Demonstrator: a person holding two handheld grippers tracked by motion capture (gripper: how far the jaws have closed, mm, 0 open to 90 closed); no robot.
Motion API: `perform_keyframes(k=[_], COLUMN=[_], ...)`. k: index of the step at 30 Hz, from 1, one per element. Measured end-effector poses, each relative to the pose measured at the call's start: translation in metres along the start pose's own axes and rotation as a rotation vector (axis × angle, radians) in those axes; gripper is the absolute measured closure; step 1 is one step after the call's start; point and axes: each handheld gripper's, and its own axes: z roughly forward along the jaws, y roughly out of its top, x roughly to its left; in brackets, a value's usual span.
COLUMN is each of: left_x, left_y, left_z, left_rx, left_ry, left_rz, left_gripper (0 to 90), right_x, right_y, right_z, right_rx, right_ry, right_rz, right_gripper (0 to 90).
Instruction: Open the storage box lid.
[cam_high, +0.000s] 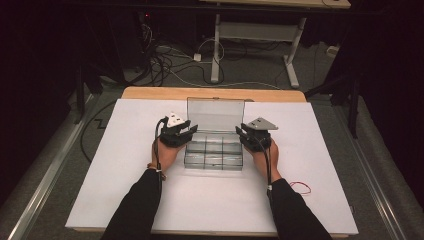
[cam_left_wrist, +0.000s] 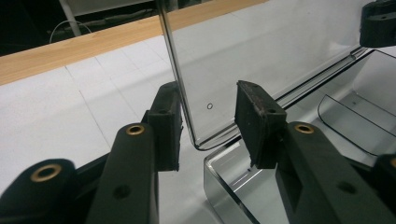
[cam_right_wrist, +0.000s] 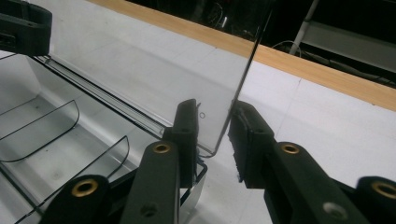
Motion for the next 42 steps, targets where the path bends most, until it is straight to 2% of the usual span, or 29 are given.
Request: perform_keyframes(k=[8, 15, 16, 25, 27, 32, 34, 39, 42], left_x=[0.001, 0.003, 0.003, -0.004, -0.005, -0.013, -0.017, -0.024, -0.027], left_y=[0.002, 0.002, 0.001, 0.005, 0.006, 0.01, 0.013, 0.019, 0.021], left_z=[0.0, 0.001, 0.001, 0.0, -0.001, -0.004, -0.006, -0.014, -0.016], left_rx=[0.013, 0.027, 0.026, 0.054, 0.055, 0.056, 0.055, 0.026, 0.029], left_ry=[0.006, 0.038, 0.023, 0.034, 0.027, 0.016, 0.02, 0.003, 0.003], left_rz=[-0.012, -0.015, -0.013, 0.047, 0.057, 0.107, 0.14, 0.172, 0.194], left_gripper=[58.4, 57.8, 58.9, 58.9, 58.8, 53.7, 51.6, 46.5, 44.2], right_x=[0.001, 0.0, 0.0, 0.002, 0.003, 0.004, 0.004, 0.005, 0.006], right_y=[-0.001, -0.002, -0.002, -0.003, -0.003, -0.002, -0.002, 0.001, 0.003], right_z=[0.0, 0.001, 0.001, 0.002, 0.002, 0.0, -0.001, -0.006, -0.01], right_rx=[0.001, 0.002, 0.005, 0.012, 0.01, 0.009, 0.002, -0.02, -0.052], right_ry=[-0.019, -0.024, -0.021, -0.033, -0.049, -0.046, -0.044, -0.04, -0.05], right_rz=[0.024, 0.031, 0.026, 0.022, 0.026, 0.02, 0.02, 0.019, 0.022], right_gripper=[70.3, 69.9, 69.9, 69.6, 66.5, 62.7, 62.3, 59.2, 55.9])
